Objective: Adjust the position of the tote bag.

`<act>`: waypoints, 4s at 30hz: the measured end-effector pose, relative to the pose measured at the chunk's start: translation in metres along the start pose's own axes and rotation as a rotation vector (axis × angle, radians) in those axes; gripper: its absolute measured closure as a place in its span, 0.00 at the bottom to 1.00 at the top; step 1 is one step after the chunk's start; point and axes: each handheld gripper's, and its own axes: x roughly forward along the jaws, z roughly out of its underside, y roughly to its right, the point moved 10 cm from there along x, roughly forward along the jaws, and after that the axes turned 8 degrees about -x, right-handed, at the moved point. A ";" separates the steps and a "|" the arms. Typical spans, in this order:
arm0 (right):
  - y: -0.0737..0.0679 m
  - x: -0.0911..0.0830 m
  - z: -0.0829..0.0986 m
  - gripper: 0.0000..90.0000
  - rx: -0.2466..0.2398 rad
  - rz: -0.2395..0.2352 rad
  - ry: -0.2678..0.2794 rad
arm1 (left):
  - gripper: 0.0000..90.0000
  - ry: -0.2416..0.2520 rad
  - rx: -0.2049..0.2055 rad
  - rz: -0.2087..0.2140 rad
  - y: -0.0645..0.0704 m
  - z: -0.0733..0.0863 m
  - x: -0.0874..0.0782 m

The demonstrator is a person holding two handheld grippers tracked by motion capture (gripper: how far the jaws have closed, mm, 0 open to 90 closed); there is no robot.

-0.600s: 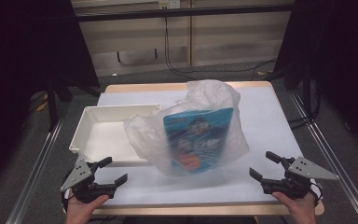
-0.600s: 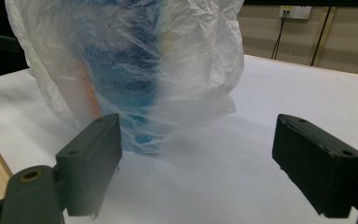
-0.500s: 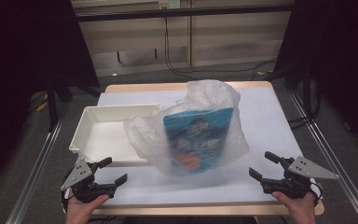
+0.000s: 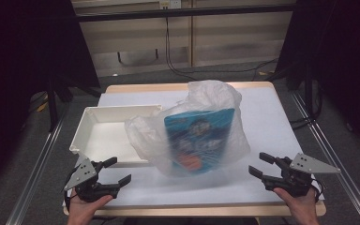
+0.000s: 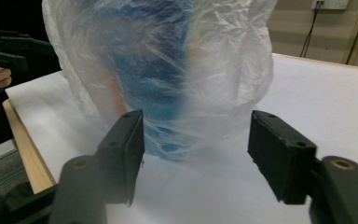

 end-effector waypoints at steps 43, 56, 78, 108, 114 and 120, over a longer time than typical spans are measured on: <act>-0.001 0.006 -0.055 0.58 -0.066 -0.089 0.022 | 0.42 0.055 -0.027 0.103 0.002 -0.092 0.018; 0.002 0.005 -0.053 0.56 -0.056 -0.084 0.022 | 0.45 0.061 -0.101 0.117 -0.016 -0.104 0.038; 0.001 0.004 -0.059 0.55 -0.067 -0.096 0.023 | 1.00 0.125 0.022 0.215 0.022 -0.141 0.035; 0.045 0.045 -0.170 0.46 -0.100 -0.121 0.082 | 1.00 0.095 0.088 0.265 0.045 -0.140 0.042; 0.037 0.054 -0.167 0.41 -0.107 -0.167 0.049 | 1.00 0.095 0.083 0.252 0.039 -0.138 0.039; 0.042 0.062 -0.176 0.41 -0.103 -0.159 0.055 | 1.00 0.106 0.081 0.255 0.040 -0.142 0.042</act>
